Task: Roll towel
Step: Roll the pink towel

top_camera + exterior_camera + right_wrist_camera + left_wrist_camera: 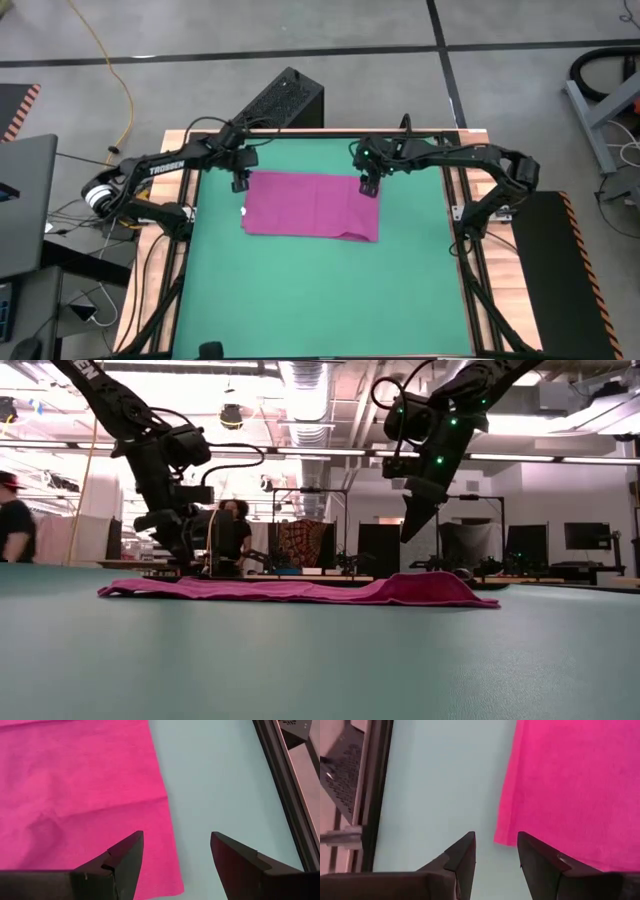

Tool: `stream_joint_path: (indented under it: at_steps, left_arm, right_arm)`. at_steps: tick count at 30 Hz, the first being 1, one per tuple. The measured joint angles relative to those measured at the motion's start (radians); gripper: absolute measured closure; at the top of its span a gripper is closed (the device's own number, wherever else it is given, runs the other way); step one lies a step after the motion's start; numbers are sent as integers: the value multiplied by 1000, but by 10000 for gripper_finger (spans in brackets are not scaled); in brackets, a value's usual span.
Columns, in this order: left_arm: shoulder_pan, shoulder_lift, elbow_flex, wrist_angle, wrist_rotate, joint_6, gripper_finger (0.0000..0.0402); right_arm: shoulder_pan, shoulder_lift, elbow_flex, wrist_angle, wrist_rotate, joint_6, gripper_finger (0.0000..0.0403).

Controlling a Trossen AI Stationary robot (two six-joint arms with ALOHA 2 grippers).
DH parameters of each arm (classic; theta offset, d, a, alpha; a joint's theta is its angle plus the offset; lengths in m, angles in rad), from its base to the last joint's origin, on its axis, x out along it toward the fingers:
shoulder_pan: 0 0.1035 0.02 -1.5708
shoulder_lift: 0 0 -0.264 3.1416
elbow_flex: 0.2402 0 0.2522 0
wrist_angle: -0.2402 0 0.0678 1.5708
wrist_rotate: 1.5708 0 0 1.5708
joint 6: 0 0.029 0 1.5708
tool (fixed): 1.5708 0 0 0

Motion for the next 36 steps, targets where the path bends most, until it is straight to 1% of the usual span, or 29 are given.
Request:
stream_joint_path:
  at_steps: [5,9,11,15,18,25,26,31,34,36]
  left_arm:
    - [3,100,0,14,-13,4,265]
    - [3,177,21,37,-59,-11,265]
    - [3,197,36,38,-80,-12,265]
    - [-1,202,38,31,-72,14,271]
    - [-7,202,38,34,-82,24,294]
    - [-11,203,37,53,-79,29,386]
    - [-11,203,37,56,-80,24,394]
    - [-19,203,37,55,-87,-23,400]
    - [-42,190,37,46,-97,-45,401]
    - [-63,170,37,35,-123,-59,401]
  right_arm:
    - [7,0,0,1,0,0,148]
    - [8,0,0,1,0,0,148]
    - [11,0,0,1,0,0,148]
    - [13,0,0,1,0,0,148]
    - [13,0,0,2,0,0,148]
    - [13,0,0,3,1,8,148]
    - [13,0,0,3,1,8,148]
    - [13,0,0,3,1,16,148]
    - [13,0,0,3,1,26,148]
    - [13,0,0,3,1,27,148]
